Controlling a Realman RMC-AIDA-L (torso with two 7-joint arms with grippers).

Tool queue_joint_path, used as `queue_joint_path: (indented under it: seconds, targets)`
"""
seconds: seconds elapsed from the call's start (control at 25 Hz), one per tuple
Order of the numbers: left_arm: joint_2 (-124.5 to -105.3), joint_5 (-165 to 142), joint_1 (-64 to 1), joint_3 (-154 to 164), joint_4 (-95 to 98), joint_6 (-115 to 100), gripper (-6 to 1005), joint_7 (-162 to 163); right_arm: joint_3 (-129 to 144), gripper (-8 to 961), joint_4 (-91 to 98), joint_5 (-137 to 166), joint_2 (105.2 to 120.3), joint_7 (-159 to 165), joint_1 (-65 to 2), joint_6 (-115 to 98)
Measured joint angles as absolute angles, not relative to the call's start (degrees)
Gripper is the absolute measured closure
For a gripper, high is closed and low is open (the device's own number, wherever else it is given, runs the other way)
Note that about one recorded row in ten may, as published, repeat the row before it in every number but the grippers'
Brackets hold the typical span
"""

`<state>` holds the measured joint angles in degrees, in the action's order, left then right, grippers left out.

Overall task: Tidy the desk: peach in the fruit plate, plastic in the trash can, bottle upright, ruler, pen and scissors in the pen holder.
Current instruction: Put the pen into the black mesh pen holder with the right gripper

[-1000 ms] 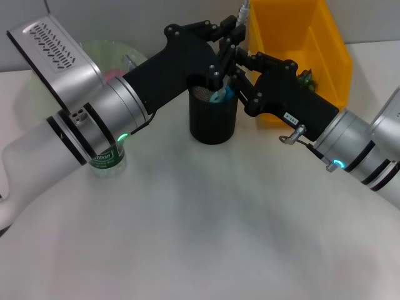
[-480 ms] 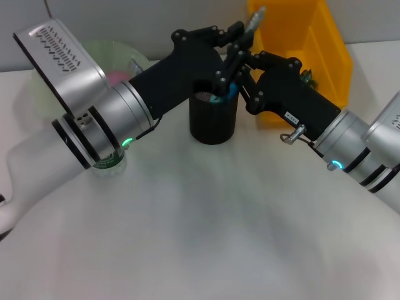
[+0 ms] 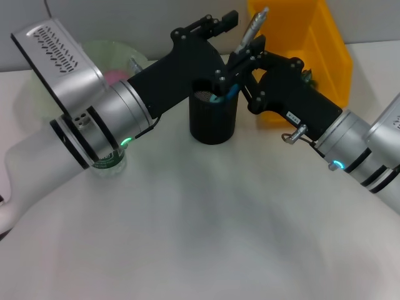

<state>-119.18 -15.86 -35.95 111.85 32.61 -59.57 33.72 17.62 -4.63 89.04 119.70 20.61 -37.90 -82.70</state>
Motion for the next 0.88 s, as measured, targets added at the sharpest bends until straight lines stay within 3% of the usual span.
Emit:
queue_joint_path:
  seconds: [0.16, 0.64, 0.88]
  targets:
    - [-119.17, -14.1, -33.6, 111.2, 32.6, -63.3, 375, 30.1, 14.6, 814, -4.2, 89.0, 119.57, 21.3, -38.0, -82.0]
    - [-118.84, -12.3, -24.7, 109.1, 32.6, -72.8, 198, 25.0, 12.6, 786, -4.2, 89.6, 119.51, 28.6, -46.5, -66.6]
    - [-118.75, -12.3, -23.6, 108.4, 32.2, -73.6, 198, 24.9, 12.8, 772, -5.8, 90.5, 119.64, 29.0, -47.1, -62.9]
